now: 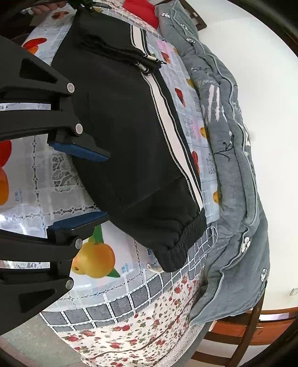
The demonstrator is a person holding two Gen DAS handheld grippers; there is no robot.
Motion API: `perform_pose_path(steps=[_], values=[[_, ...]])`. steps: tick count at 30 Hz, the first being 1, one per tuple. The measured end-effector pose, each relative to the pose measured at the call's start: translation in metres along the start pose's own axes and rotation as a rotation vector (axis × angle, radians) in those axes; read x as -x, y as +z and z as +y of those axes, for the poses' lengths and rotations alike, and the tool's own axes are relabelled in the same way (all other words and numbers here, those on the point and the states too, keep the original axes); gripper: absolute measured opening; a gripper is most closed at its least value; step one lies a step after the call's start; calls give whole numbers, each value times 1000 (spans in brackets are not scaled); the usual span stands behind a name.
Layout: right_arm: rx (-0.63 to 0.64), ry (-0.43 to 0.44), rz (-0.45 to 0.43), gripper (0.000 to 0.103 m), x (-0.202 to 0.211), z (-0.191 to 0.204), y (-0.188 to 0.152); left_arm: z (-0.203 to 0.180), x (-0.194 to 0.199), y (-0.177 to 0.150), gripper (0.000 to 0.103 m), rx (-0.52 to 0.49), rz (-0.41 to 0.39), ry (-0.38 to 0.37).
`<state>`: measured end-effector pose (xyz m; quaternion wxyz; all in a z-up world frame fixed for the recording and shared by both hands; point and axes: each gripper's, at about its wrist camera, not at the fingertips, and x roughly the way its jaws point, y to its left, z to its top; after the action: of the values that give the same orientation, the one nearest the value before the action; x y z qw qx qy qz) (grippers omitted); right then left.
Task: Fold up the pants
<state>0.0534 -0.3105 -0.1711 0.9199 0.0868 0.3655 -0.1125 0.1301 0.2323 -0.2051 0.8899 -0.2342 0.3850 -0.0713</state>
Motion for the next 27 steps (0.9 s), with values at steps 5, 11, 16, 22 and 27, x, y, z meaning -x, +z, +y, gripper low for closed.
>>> perform_pose_path(steps=[5, 11, 16, 22, 27], values=[[-4, 1, -13, 45, 10, -4, 0, -1, -6, 5, 62, 15, -6, 4], [9, -5, -7, 45, 19, -4, 1, -1, -1, -2, 62, 10, -6, 4], [33, -2, 1, 45, 26, -3, -4, 4, 9, -10, 62, 33, 4, -24], [82, -28, -8, 46, 26, -1, -9, 8, 9, -13, 62, 76, -5, -55], [79, -28, 5, 46, 20, 1, -13, 3, -4, -1, 63, 75, -22, -42]])
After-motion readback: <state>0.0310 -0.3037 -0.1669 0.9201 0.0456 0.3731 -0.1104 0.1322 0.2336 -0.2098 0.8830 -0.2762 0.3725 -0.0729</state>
